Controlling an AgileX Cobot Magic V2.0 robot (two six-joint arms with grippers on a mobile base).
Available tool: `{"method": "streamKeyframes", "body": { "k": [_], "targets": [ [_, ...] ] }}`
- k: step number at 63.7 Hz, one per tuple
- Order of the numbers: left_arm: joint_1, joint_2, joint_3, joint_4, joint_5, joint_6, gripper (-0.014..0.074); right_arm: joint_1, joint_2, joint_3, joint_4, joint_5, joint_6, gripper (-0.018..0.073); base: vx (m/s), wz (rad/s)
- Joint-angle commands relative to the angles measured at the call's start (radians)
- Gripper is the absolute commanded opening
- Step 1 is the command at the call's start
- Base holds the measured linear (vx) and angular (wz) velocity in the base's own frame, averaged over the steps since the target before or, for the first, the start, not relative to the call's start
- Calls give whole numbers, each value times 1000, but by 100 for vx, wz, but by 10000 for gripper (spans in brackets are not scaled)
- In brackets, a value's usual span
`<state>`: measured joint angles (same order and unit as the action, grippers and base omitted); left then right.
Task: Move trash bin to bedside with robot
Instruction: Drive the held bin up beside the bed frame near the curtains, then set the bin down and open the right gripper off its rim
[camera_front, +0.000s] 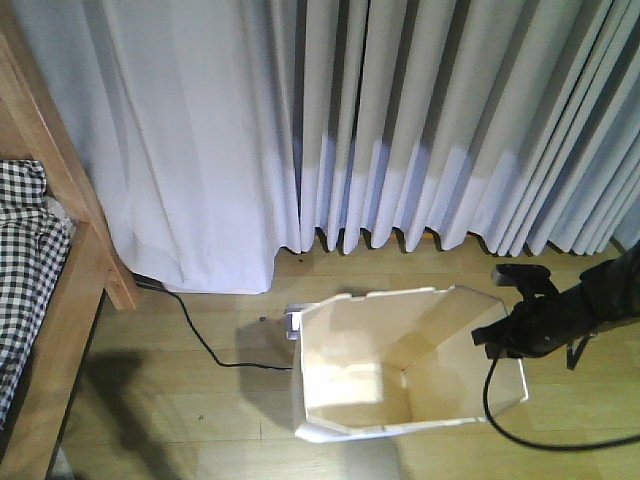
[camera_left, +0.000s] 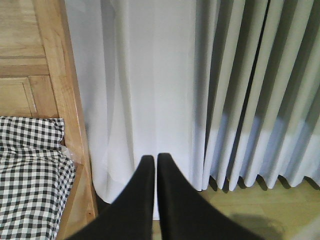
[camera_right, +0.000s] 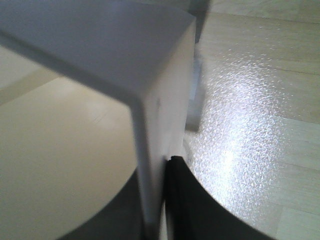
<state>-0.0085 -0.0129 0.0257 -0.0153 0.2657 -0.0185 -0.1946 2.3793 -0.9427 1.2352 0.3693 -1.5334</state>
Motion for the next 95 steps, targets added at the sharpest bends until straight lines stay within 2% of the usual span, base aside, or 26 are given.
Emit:
{"method": "streamKeyframes", "body": {
  "k": [1,13,30,44,50,60,70,81,95],
  "targets": [
    [-3,-14,19,-3,-69,-4,-6,-3,-26,-68,10,142,65,0,0,0],
    [-3,-14,19,-3,-69,-4,-6,-3,94,-195,-48,141,170,10,0,0],
    [-3,-14,19,-3,-69,-4,-6,-3,260,-391,-219,147,297,17,0,0],
    [-3,-14,19,-3,-69,-4,-6,4,402,-579,-313,227,426,25,0,0],
    [-3,-14,19,-3,-69,-4,-6,21,457,-659,-410,263,514,29,0,0],
    [-3,-14,19,-3,-69,-4,-6,65,527,-776,-659,309,731,34,0,0],
    [-3,-14,19,-3,-69,-4,-6,104,591,-893,-833,383,914,39,0,0],
    [-3,-14,19,-3,-69,-4,-6,117,647,-966,-838,419,965,43,0,0],
    [-3,-14,19,-3,-69,-4,-6,117,662,-968,-819,338,968,50,0,0]
  ]
}}
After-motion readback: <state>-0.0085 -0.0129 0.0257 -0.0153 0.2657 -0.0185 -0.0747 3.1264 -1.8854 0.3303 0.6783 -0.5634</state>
